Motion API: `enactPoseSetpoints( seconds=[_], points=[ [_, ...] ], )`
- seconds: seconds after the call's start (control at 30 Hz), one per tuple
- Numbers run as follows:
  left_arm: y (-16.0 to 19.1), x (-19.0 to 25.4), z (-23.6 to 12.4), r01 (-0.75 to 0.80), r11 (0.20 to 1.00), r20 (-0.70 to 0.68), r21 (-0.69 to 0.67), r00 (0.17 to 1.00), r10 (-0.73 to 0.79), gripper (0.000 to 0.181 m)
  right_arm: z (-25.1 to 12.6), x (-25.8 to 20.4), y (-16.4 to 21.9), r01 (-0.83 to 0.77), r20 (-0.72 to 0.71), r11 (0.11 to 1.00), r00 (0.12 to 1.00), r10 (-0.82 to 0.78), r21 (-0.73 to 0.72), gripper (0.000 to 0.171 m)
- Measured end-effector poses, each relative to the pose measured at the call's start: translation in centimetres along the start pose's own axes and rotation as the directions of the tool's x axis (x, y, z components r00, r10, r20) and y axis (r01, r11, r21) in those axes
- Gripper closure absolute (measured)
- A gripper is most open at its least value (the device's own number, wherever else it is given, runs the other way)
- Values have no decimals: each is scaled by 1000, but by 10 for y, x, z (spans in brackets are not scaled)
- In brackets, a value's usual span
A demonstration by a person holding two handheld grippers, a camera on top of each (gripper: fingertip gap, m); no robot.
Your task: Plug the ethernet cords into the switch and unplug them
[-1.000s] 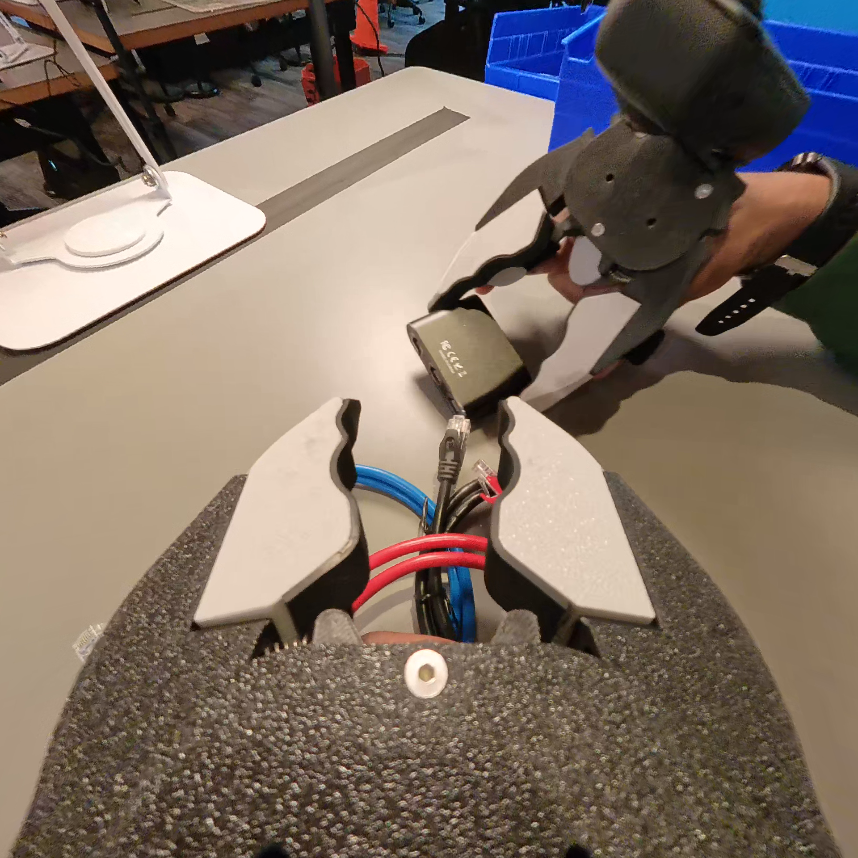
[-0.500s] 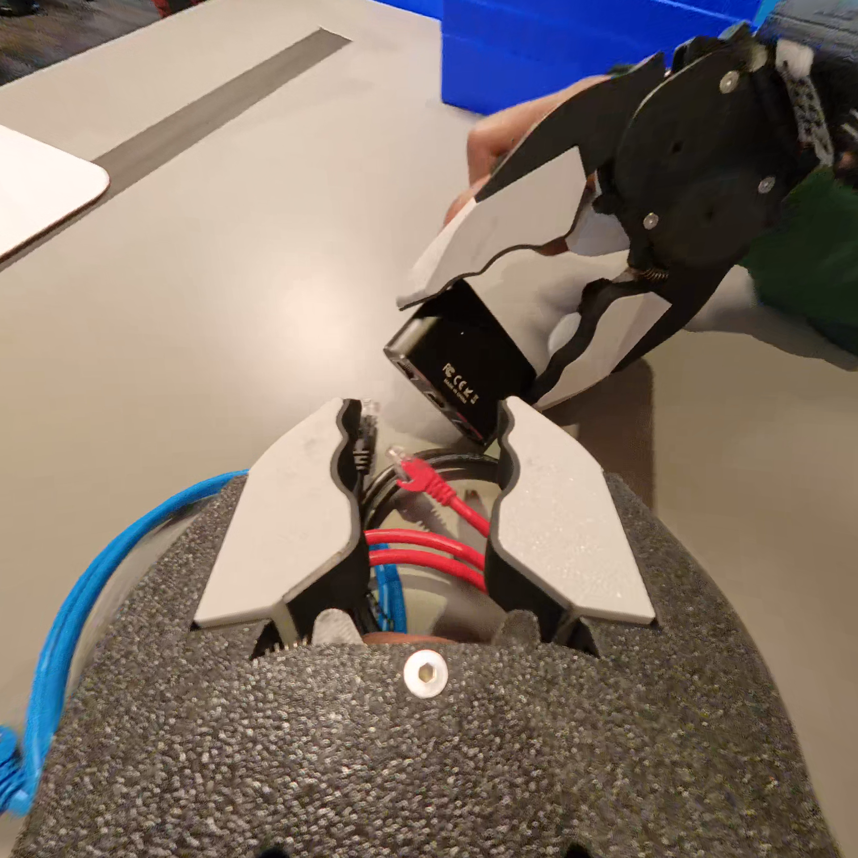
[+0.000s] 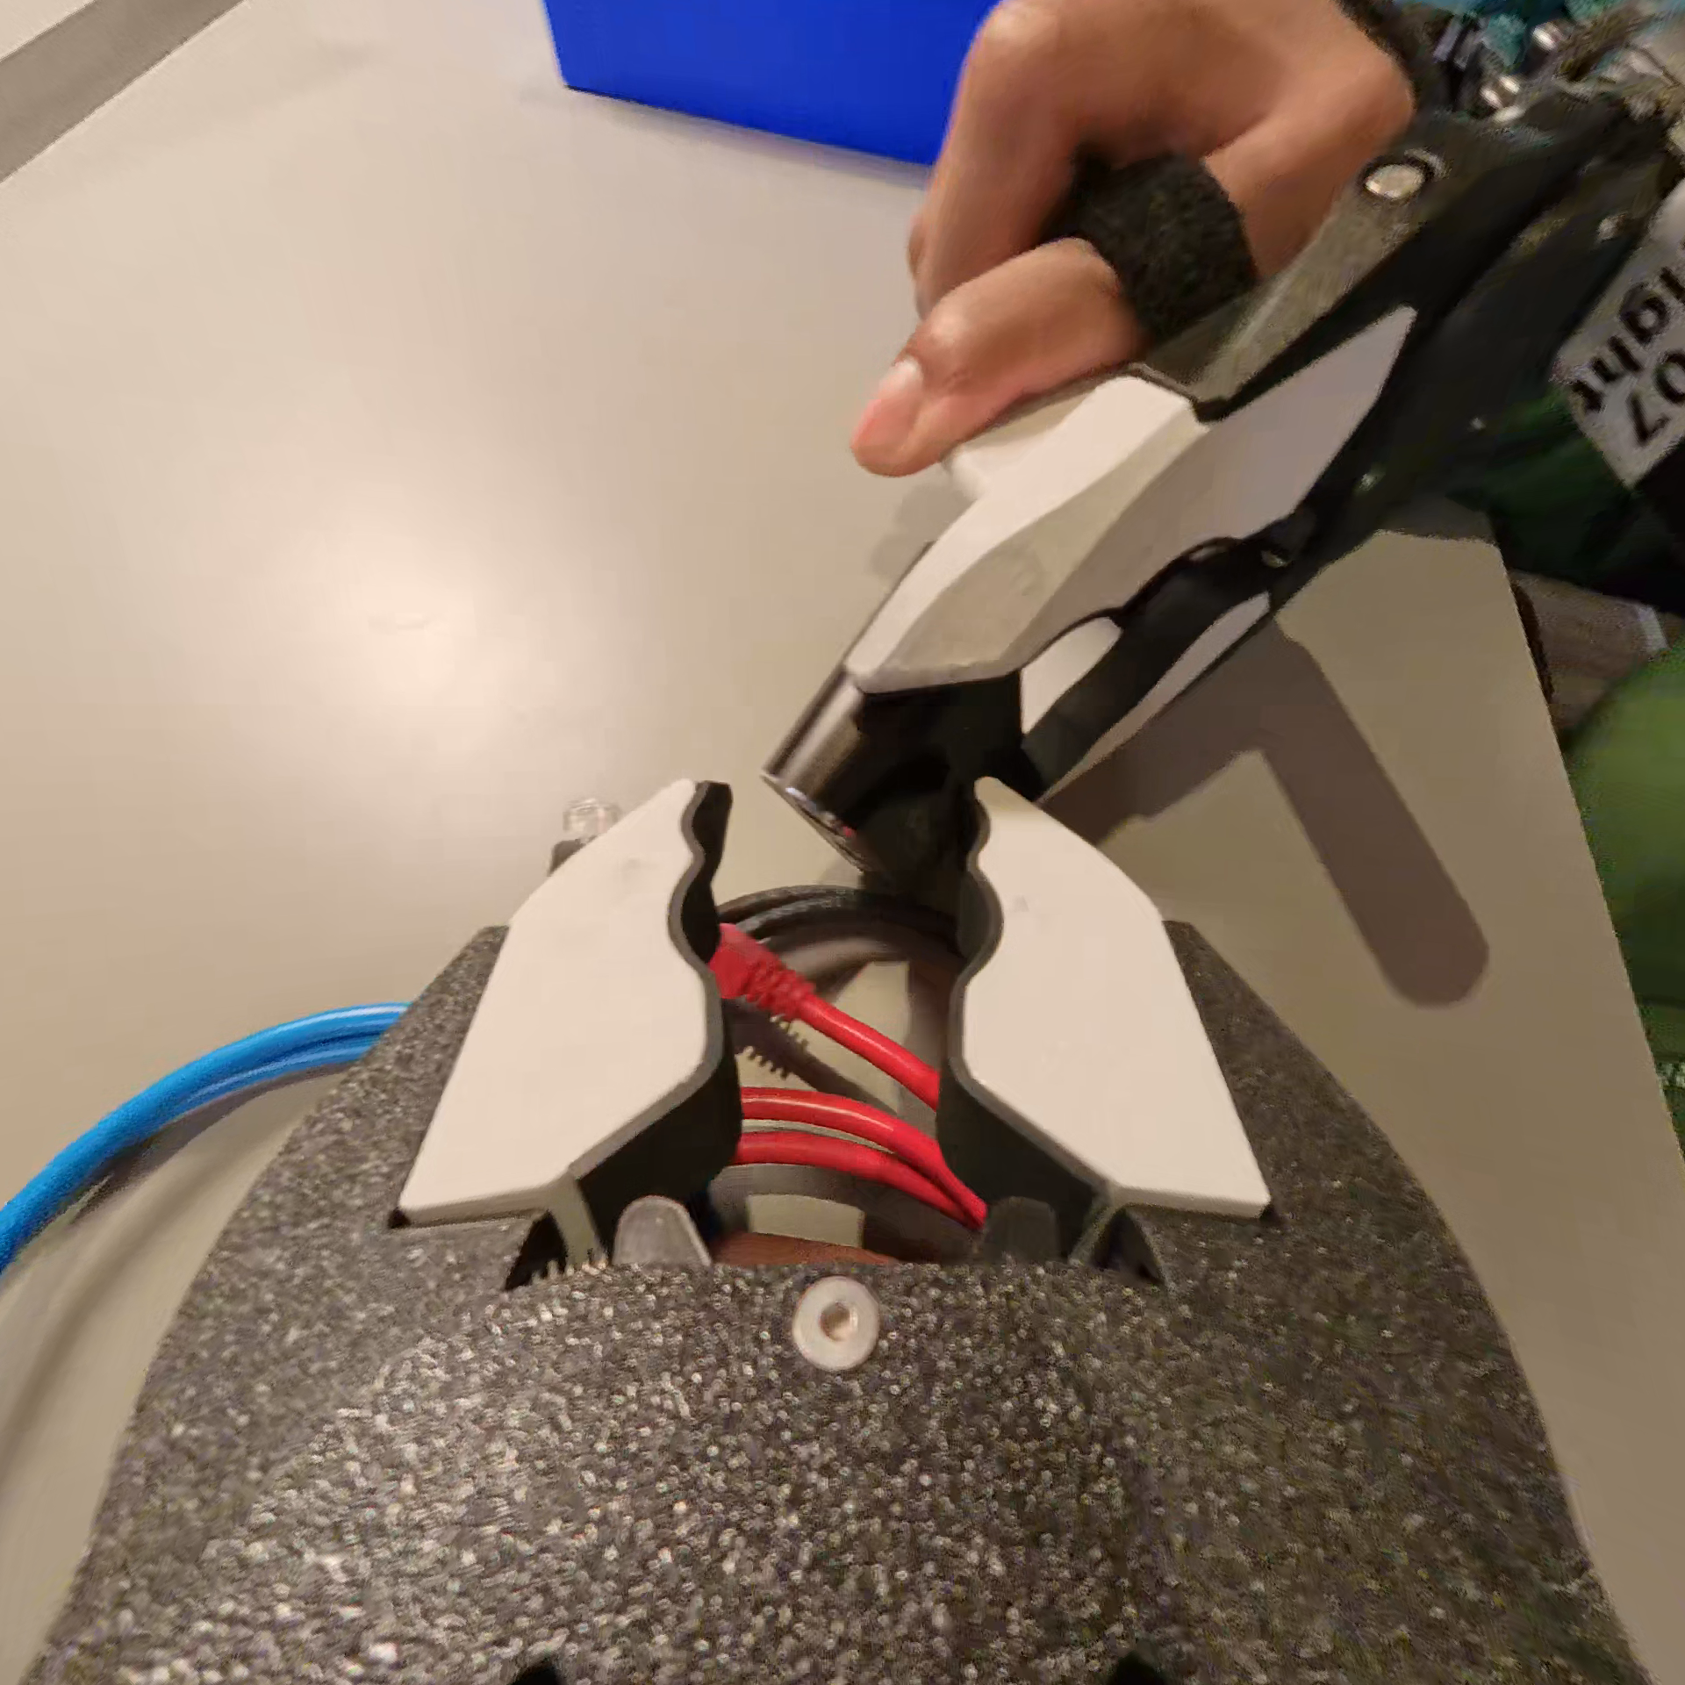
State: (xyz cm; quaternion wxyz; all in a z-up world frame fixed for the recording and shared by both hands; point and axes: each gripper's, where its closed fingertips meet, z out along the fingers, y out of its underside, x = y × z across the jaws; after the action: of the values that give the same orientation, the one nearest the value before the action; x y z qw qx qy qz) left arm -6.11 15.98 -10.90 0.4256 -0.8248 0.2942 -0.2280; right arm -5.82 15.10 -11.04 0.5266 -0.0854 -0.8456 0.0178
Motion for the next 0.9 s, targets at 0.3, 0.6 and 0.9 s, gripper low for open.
enactPoseSetpoints(
  seconds=[0.3, 0.6, 0.9],
  points=[
    [-8, 8, -7, -53, 997, -21, 61, 998, 54, 154, 0, 7, 3, 56, -81, 998, 995, -57, -14, 85],
    [-10, 13, -7, -109, 992, -2, 62, 994, 109, 156, 10, 14, 17, 102, -167, 986, 978, -123, -131, 83],
    [-9, 13, 10, -206, 979, 78, 4, 976, 205, 152, 3, 31, 3, 89, -272, 991, 955, -113, -101, 83]
  ],
)
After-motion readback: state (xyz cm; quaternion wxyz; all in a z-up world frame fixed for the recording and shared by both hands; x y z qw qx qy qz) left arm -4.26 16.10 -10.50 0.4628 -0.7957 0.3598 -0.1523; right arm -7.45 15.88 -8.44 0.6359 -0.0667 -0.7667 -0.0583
